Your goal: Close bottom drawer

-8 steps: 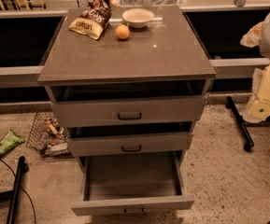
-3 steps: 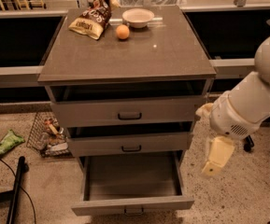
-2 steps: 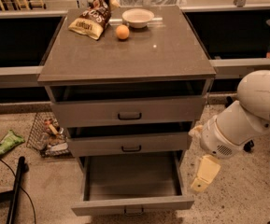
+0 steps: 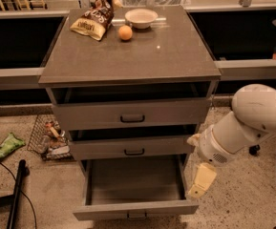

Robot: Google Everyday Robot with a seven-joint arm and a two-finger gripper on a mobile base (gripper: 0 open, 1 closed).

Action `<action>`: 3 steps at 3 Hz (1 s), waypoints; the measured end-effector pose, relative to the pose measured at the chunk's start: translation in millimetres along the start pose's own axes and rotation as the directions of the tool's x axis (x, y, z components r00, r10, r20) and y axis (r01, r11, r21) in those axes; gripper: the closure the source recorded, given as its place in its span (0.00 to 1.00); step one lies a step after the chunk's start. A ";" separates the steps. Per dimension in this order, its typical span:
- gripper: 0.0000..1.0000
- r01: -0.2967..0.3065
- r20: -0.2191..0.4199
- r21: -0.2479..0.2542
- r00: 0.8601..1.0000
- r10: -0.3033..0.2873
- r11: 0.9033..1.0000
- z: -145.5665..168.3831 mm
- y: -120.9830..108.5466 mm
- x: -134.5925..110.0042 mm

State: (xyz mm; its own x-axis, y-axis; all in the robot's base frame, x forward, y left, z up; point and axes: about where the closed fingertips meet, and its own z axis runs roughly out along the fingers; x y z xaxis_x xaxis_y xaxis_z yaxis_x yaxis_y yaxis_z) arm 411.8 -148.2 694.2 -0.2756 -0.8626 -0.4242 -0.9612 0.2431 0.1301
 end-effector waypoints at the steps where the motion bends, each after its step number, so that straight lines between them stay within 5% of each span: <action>1: 0.00 0.053 0.052 -0.086 0.997 -0.048 0.995 99.6 -20.3 9.6; 3: 0.00 0.135 0.211 -0.232 0.974 -0.085 0.963 229.8 -33.6 27.6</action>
Offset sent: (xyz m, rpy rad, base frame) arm 0.0308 0.0753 -0.2498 0.2525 0.1315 0.2102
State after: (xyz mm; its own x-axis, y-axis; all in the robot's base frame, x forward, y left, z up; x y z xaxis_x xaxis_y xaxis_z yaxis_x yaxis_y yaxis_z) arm 434.4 -78.2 472.2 -0.1885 -0.7671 -0.6132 -0.9609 0.0151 0.2765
